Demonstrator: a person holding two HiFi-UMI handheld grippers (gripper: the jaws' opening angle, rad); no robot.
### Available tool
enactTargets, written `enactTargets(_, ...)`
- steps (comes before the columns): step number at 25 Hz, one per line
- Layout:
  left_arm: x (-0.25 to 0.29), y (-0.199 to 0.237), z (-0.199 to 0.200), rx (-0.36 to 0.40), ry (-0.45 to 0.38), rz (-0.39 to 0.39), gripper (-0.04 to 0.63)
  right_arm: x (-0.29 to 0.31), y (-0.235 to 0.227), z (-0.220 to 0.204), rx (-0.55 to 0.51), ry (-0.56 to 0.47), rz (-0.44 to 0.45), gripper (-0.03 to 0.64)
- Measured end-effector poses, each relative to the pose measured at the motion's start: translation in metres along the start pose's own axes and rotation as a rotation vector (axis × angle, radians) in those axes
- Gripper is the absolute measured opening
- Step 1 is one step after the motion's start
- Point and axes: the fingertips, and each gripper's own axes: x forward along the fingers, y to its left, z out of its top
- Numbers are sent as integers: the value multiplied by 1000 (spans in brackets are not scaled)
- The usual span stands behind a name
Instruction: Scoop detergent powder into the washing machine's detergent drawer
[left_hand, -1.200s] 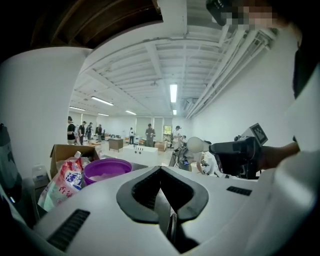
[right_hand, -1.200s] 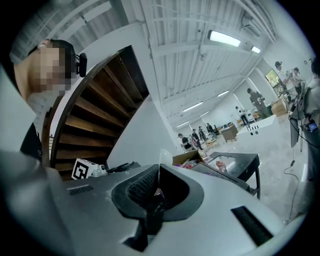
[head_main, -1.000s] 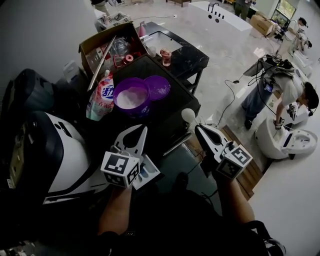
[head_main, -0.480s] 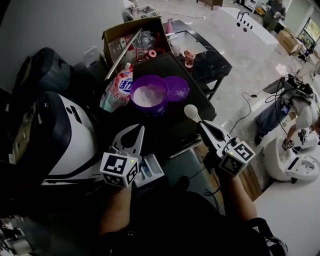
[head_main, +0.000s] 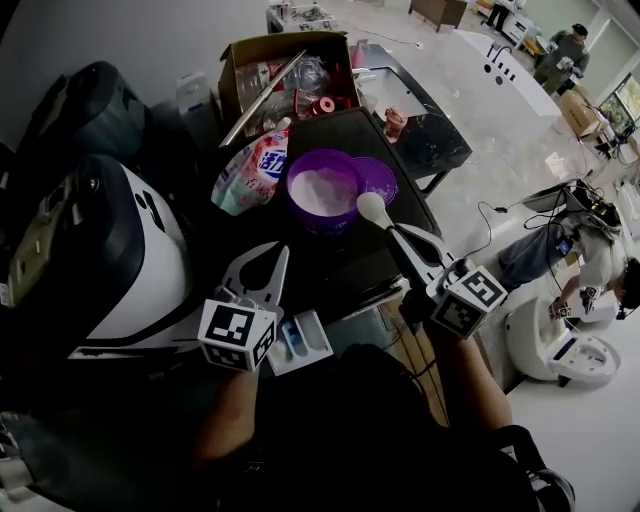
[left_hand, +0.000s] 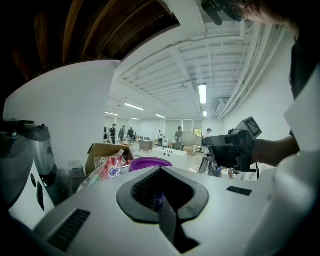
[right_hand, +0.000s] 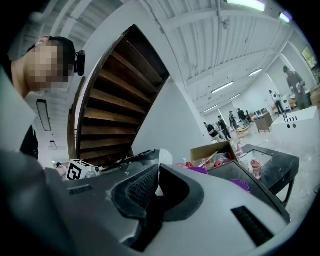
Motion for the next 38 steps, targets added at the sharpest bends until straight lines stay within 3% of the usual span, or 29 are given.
enactTargets(14, 16, 21, 16, -63, -7, 190, 8, 64, -49, 11, -137, 169, 200, 21)
enactTargets(29, 22, 14, 6, -108, 26, 324, 9, 100, -73, 2, -355, 330, 351, 21)
enactTargets(35, 20, 4, 13, -111, 20, 367, 9, 112, -77, -11, -454, 414, 436, 21)
enactTargets(38, 15, 2, 17, -79, 23, 389, 8, 118, -74, -26, -533, 478, 476, 21)
